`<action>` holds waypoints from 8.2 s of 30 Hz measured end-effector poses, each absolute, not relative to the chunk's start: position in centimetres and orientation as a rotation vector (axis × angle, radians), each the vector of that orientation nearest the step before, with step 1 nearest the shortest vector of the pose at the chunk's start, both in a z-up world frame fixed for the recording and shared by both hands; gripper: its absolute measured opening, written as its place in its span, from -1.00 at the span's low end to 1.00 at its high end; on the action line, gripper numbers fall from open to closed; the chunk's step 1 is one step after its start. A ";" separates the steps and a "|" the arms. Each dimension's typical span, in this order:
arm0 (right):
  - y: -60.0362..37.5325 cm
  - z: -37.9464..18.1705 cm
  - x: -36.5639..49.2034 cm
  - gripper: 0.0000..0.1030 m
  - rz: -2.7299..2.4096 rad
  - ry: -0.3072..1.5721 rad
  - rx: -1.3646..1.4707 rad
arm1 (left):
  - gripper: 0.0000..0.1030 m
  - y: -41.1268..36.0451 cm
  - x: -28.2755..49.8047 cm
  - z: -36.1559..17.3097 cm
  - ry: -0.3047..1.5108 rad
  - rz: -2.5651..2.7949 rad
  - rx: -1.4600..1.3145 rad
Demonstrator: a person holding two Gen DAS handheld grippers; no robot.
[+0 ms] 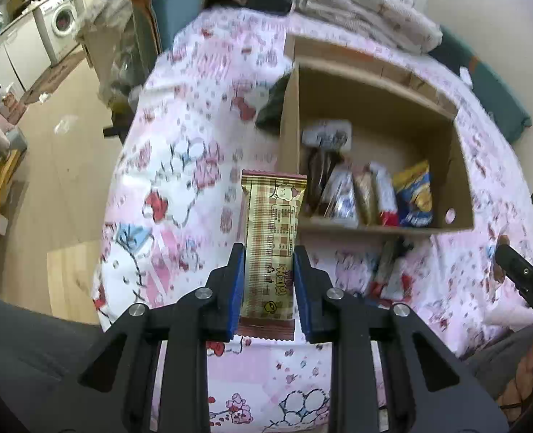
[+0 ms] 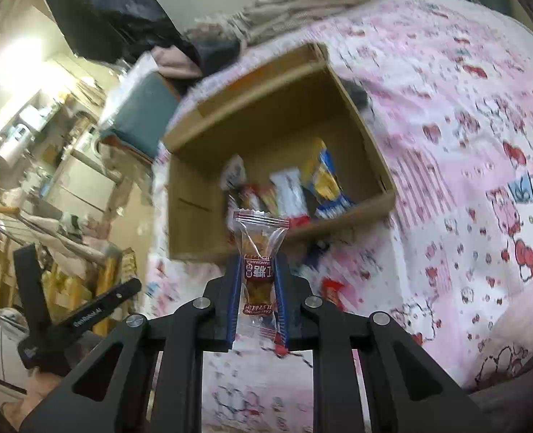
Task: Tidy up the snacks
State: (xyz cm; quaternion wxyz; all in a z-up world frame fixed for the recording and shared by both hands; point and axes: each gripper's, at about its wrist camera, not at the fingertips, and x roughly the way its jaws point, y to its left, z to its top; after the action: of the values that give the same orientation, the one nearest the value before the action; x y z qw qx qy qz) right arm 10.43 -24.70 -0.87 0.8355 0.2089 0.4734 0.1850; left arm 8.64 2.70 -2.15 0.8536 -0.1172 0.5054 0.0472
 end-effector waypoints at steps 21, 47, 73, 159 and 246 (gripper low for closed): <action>-23.6 4.0 16.0 -0.64 0.417 0.908 0.431 | -0.57 0.5 15.1 3.8 0.953 0.005 -0.214; -23.1 -2.8 22.2 -0.64 0.381 0.997 0.439 | -0.57 -2.8 22.0 -2.1 1.006 -0.037 -0.129; -22.8 -7.5 24.1 -0.63 0.354 1.130 0.435 | -0.56 -3.7 22.9 -4.9 0.970 -0.056 -0.089; -31.4 -7.4 13.2 0.45 0.252 1.152 0.779 | 0.21 -8.7 8.8 -13.5 1.423 0.027 -0.464; -19.0 -6.5 11.0 -0.77 0.511 1.306 0.328 | -0.75 -0.6 7.3 -8.6 1.325 0.013 -0.164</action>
State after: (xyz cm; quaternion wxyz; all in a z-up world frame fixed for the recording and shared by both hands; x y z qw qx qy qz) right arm 11.04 -18.98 -6.50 0.7519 0.1502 0.5979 0.2339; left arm 7.33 -0.62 -8.62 0.7853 -0.0762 0.6143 0.0060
